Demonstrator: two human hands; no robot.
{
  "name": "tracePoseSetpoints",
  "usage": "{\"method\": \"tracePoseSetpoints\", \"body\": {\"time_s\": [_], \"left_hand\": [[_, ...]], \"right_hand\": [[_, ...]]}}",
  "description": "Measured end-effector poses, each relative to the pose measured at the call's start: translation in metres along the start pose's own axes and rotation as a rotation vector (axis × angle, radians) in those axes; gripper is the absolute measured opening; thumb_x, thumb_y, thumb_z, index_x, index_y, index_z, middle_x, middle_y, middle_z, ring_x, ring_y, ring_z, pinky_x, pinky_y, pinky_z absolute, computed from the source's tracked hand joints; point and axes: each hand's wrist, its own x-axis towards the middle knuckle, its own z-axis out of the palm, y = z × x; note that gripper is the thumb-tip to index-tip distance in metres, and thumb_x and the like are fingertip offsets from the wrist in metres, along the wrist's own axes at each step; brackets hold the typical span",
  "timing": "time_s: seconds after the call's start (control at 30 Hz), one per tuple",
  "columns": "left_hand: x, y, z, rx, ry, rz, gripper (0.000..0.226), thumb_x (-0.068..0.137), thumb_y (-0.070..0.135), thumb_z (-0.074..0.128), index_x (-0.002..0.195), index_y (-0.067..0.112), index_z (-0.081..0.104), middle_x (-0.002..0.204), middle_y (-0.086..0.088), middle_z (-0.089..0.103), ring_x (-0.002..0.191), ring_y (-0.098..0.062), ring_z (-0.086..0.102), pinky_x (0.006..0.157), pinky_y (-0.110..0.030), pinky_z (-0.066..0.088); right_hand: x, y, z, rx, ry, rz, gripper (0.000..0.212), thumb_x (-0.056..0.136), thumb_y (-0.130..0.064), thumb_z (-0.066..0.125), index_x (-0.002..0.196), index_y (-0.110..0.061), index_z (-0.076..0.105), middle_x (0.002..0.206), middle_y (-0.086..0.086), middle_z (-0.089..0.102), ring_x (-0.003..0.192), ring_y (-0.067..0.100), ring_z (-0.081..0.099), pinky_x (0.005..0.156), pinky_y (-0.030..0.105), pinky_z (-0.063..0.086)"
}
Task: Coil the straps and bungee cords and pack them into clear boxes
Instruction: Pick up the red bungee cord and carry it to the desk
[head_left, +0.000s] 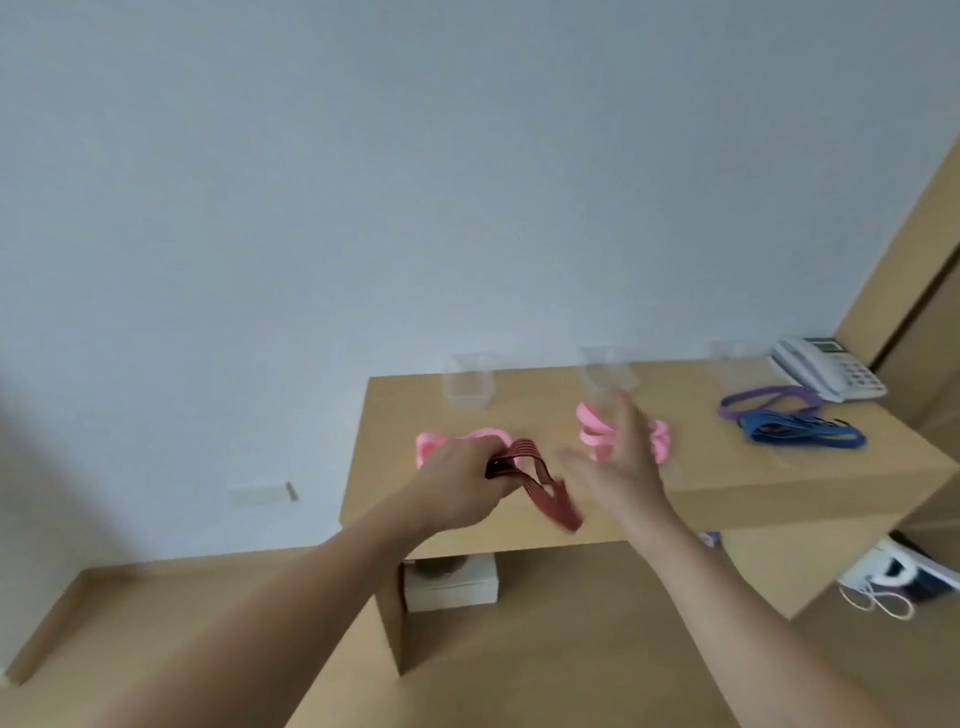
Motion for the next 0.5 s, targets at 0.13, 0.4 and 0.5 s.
{"method": "tracePoseSetpoints", "body": {"time_s": [0.13,0.4,0.5], "left_hand": [[0.056,0.067,0.023,0.088,-0.094,0.067,0.023,0.1,0.036,0.06,0.082,0.021,0.063,0.072,0.003,0.062,0.07,-0.019,0.056,0.061,-0.032,0.04],[0.158,0.162,0.093,-0.304,0.001,-0.03,0.021,0.1,0.03,0.06,0.083,0.016,0.063,0.071,0.002,0.056,0.064,-0.018,0.051,0.062,-0.03,0.042],[0.187,0.193,0.125,-0.559,-0.057,-0.161,0.019,0.1,0.027,0.061,0.087,0.013,0.062,0.069,0.001,0.053,0.059,-0.016,0.051,0.063,-0.025,0.044]], "right_hand": [[0.014,0.029,-0.046,-0.155,-0.571,-0.104,0.087,0.074,-0.017,0.086,0.145,-0.027,0.038,0.136,-0.02,0.049,0.119,-0.008,0.049,0.108,0.02,0.036],[0.057,0.105,-0.154,0.251,-0.206,0.233,0.011,0.095,-0.016,0.065,0.089,-0.006,0.067,0.066,0.007,0.054,0.061,0.02,0.055,0.061,0.031,0.052],[0.068,0.122,-0.198,0.15,-0.041,0.178,0.031,0.095,-0.038,0.063,0.074,-0.016,0.057,0.068,0.001,0.048,0.066,0.016,0.048,0.064,0.031,0.04]]}}
